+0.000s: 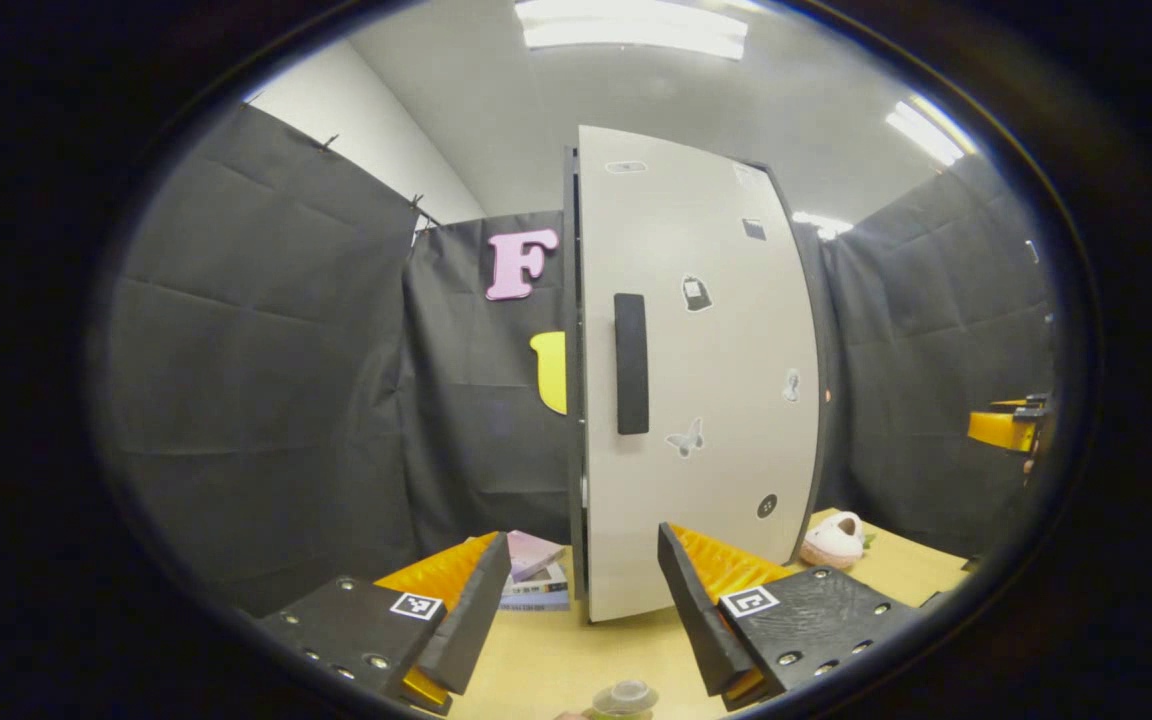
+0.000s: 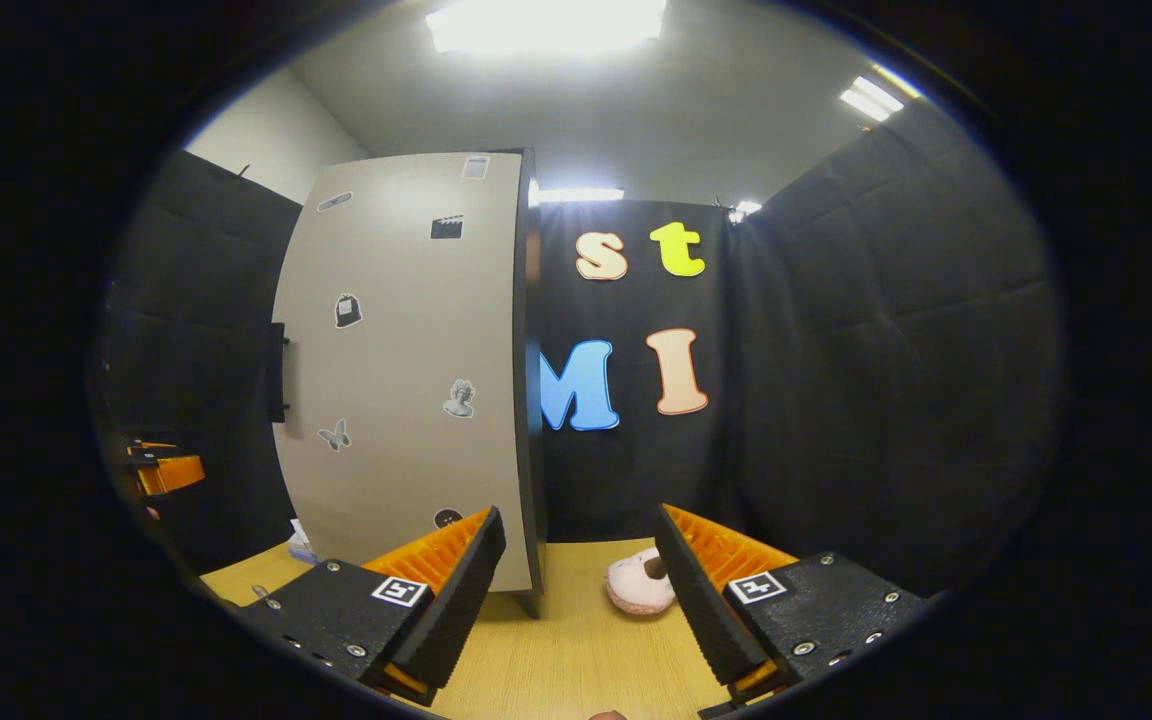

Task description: Open the cabinet door with the right hand, grasp the bottle in the cabinet with the left hand and place it on the coaster, then close the cabinet door with the right hand.

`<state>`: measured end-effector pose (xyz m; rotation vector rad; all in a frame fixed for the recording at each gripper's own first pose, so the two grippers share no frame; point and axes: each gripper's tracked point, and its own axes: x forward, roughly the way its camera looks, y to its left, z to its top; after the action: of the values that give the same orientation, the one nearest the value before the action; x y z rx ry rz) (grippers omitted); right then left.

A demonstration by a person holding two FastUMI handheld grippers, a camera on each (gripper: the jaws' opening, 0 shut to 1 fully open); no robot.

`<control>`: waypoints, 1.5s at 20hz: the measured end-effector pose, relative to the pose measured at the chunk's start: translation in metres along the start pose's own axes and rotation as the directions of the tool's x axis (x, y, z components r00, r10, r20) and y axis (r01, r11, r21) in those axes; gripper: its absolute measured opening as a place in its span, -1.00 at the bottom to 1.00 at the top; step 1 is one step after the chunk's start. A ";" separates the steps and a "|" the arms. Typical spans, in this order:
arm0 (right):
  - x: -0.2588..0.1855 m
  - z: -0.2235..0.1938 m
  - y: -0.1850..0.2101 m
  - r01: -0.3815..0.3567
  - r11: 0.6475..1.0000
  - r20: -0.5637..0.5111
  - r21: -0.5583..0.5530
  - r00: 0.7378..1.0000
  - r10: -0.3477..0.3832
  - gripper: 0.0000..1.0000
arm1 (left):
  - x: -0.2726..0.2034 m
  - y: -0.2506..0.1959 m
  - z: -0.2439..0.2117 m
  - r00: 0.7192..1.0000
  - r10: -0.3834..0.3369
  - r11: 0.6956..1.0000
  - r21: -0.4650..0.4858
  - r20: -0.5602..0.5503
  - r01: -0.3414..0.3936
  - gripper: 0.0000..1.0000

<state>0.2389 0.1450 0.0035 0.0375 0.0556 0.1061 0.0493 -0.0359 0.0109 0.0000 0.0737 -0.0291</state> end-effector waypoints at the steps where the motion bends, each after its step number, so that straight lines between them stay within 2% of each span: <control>1: 0.000 -0.002 -0.001 0.000 1.000 -0.002 0.001 1.000 0.000 0.86 | 0.000 0.000 0.002 1.000 0.002 1.000 0.001 0.000 -0.002 0.77; 14: 0.001 0.004 0.020 -0.031 0.999 0.010 -0.014 0.999 0.032 0.87 | -0.008 0.019 0.008 0.999 0.037 0.999 0.008 0.013 -0.037 0.77; 15: 0.001 0.005 0.022 -0.033 0.999 0.010 -0.014 0.999 0.033 0.87 | -0.009 0.020 0.007 0.999 0.039 0.999 0.004 0.012 -0.039 0.70; 16: 0.001 0.005 0.023 -0.034 0.999 0.009 -0.016 0.999 0.034 0.87 | -0.008 0.021 0.007 0.999 0.040 0.999 0.000 0.010 -0.040 0.77; 19: 0.001 0.007 0.026 -0.034 0.999 0.013 -0.019 0.999 0.034 0.87 | -0.009 0.025 0.008 0.999 0.045 0.999 -0.004 0.010 -0.045 0.77; 20: 0.002 0.007 0.026 -0.034 0.999 0.013 -0.018 0.999 0.035 0.87 | -0.008 0.025 0.008 0.999 0.045 0.999 -0.004 0.010 -0.045 0.70; 21: 0.002 0.008 0.027 -0.035 0.999 0.013 -0.017 0.999 0.035 0.87 | -0.008 0.026 0.008 0.999 0.045 0.999 -0.004 0.011 -0.045 0.77; 23: 0.002 0.008 0.028 -0.034 0.999 0.011 -0.017 0.999 0.035 0.87 | -0.009 0.027 0.007 0.999 0.046 0.999 -0.005 0.009 -0.046 0.70; 27: 0.002 0.007 0.030 -0.035 0.999 0.010 -0.019 0.999 0.035 0.87 | -0.006 0.030 0.004 0.999 0.049 0.999 -0.010 0.005 -0.049 0.70; 28: 0.002 0.008 0.031 -0.035 0.999 0.011 -0.018 0.999 0.035 0.87 | -0.007 0.030 0.004 0.999 0.049 0.999 -0.008 0.005 -0.049 0.77; 30: 0.002 0.008 0.031 -0.033 0.999 0.012 -0.017 0.999 0.034 0.87 | -0.008 0.031 0.005 0.999 0.049 0.999 -0.005 0.006 -0.049 0.77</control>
<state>0.2380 0.1755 0.0123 0.0225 0.0421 0.1398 0.0423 -0.0046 0.0168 -0.0032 0.0677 0.0202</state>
